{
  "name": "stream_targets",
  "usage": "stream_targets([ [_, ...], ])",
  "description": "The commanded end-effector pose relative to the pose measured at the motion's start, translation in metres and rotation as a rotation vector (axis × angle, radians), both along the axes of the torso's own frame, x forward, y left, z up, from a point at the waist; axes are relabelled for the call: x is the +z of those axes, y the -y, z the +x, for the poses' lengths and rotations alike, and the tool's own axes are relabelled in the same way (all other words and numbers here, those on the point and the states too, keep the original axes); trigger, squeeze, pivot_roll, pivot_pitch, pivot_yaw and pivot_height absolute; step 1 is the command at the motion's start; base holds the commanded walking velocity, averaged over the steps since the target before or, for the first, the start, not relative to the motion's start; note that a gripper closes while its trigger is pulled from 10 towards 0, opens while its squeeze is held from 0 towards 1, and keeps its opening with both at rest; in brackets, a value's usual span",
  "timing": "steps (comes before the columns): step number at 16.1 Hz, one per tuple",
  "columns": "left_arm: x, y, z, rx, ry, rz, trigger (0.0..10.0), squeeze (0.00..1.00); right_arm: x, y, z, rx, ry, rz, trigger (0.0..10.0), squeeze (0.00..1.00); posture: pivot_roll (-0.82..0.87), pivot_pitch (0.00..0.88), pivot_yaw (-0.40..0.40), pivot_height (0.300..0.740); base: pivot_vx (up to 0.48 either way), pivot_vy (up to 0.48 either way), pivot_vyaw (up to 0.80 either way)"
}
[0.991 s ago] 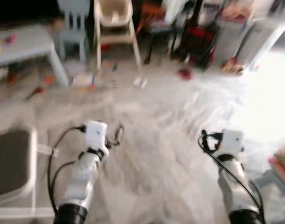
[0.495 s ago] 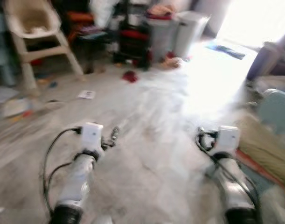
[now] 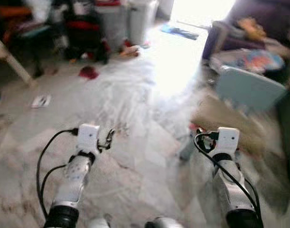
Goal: Move the pillow to the sofa
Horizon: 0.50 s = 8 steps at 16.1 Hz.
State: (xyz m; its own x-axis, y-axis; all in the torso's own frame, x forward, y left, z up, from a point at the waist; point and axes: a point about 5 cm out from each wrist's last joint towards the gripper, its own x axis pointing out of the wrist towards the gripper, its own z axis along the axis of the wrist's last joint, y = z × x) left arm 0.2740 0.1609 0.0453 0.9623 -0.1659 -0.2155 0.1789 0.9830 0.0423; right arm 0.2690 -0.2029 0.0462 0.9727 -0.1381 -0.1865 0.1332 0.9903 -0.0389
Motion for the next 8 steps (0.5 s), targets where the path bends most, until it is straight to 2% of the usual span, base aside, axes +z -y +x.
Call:
stream_targets([
  [1, 0.0010, 0.0066, 0.0021, -0.023, -0.009, -0.023, 10.0, 0.00, 0.0023, 0.0046, 0.0008, -0.018, 0.003, -0.006, 10.0, 0.00, -0.03, 0.000, -0.061, 0.740, 0.000, 0.000, 0.00],
  [6, 0.0045, -0.0001, 0.0059, -0.026, 0.000, -0.033, 10.0, 0.00, 0.0009, 0.0040, 0.0002, -0.020, -0.001, -0.004, 10.0, 0.00, -0.03, 0.000, -0.054, 0.740, 0.000, 0.000, 0.00],
  [8, 0.0053, -0.0020, 0.0069, -0.026, 0.004, -0.031, 10.0, 0.00, 0.0013, 0.0040, 0.0010, -0.020, -0.001, -0.005, 10.0, 0.00, -0.03, 0.000, -0.055, 0.740, 0.315, 0.308, 0.00],
])
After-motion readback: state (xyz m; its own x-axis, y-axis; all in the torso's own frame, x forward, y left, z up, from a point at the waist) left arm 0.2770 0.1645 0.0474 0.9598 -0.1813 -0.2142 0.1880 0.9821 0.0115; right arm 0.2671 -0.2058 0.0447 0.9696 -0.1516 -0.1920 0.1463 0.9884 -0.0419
